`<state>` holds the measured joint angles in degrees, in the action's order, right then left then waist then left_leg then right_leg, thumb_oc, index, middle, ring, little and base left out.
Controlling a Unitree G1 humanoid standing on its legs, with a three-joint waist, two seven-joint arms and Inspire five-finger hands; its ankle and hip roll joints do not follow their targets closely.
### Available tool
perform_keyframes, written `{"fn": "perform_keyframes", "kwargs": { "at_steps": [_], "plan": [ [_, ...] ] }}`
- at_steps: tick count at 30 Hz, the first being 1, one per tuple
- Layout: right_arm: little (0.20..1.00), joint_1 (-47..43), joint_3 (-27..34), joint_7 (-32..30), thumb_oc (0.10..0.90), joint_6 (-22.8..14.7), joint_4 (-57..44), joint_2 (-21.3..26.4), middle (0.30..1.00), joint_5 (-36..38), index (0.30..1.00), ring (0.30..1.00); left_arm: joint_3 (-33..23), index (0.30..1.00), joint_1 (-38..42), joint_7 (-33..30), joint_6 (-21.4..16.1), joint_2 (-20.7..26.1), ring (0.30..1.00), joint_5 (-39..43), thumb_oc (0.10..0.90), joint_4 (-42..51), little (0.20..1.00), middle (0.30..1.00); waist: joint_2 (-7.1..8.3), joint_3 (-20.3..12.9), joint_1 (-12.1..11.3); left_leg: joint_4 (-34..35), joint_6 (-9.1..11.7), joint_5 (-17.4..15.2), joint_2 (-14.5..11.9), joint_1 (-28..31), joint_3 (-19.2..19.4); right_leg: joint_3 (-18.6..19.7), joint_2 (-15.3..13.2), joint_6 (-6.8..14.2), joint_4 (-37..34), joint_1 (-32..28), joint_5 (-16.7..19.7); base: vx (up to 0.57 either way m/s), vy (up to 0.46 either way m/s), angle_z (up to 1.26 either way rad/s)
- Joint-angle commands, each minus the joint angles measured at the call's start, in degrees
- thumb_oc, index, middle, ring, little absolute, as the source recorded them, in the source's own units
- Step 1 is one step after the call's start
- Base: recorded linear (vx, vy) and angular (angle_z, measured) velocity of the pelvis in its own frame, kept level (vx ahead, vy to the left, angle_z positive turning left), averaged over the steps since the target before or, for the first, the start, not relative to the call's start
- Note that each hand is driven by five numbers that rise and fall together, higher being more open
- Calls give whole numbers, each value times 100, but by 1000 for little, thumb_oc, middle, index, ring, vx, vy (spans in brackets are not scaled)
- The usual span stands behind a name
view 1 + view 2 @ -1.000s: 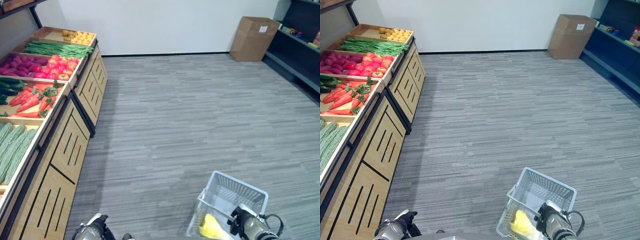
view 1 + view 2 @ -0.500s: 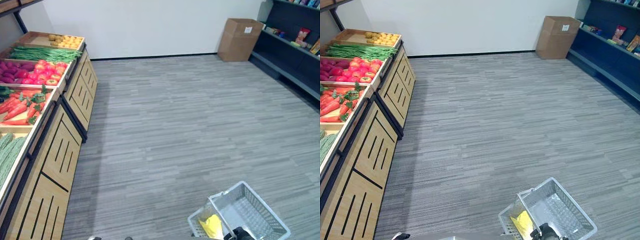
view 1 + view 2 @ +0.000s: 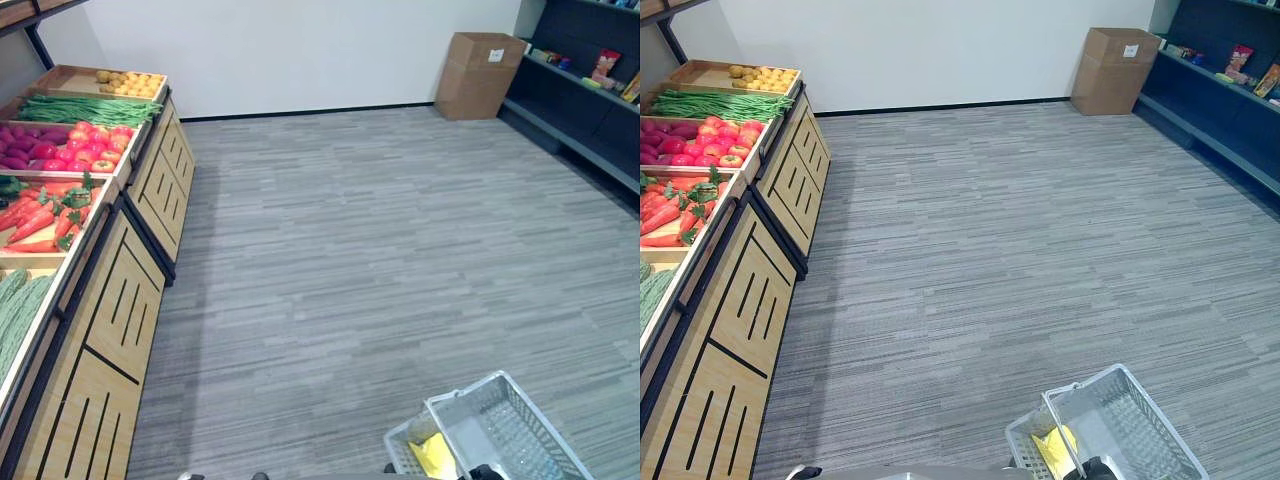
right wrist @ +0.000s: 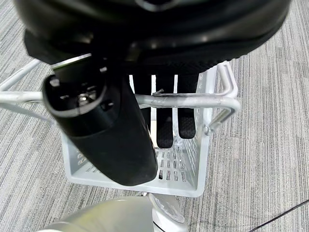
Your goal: Get the vegetables into the basket
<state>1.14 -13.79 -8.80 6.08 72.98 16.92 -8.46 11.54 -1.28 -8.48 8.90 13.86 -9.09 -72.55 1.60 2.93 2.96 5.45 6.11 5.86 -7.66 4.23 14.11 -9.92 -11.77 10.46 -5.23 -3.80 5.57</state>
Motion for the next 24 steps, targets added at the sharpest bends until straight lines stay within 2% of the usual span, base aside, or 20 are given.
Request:
{"fn": "perform_keyframes", "kwargs": {
  "at_steps": [1,9,18,23,24],
  "plan": [
    [300,-318,-38,169,400,-49,130,-277,300,64,300,300,-28,1000,440,20,-160,-295,1000,49,900,-142,1000,1000,-93,249,45,-45,-335,-514,688,73,-569,411,561,-186,134,115,-259,-6,53,0],
    [300,-376,-29,169,400,-8,134,-244,300,0,300,300,-61,1000,435,10,-158,-277,1000,115,900,-62,1000,1000,-70,350,2,-45,-385,-512,714,18,-543,404,514,-158,313,262,-250,-18,42,0],
    [300,-491,-10,217,400,37,97,-212,300,-27,300,300,-106,1000,460,-6,-150,-230,1000,240,900,98,1000,1000,0,509,-89,-45,-539,-546,812,-35,-550,477,413,-72,767,522,-329,8,84,-2],
    [300,-540,62,212,400,73,40,-173,300,-37,300,300,-220,1000,440,-53,-119,-181,1000,364,900,238,1000,1000,84,719,-194,-100,-695,-633,846,-39,-496,379,362,62,1641,922,-346,33,117,-6],
    [300,-533,113,196,400,79,21,-169,300,-16,300,300,-259,1000,419,-69,-95,-160,1000,396,900,298,1000,1000,98,795,-212,-108,-724,-660,853,8,-491,310,284,141,2107,1105,-94,115,147,-16]
  ]
}}
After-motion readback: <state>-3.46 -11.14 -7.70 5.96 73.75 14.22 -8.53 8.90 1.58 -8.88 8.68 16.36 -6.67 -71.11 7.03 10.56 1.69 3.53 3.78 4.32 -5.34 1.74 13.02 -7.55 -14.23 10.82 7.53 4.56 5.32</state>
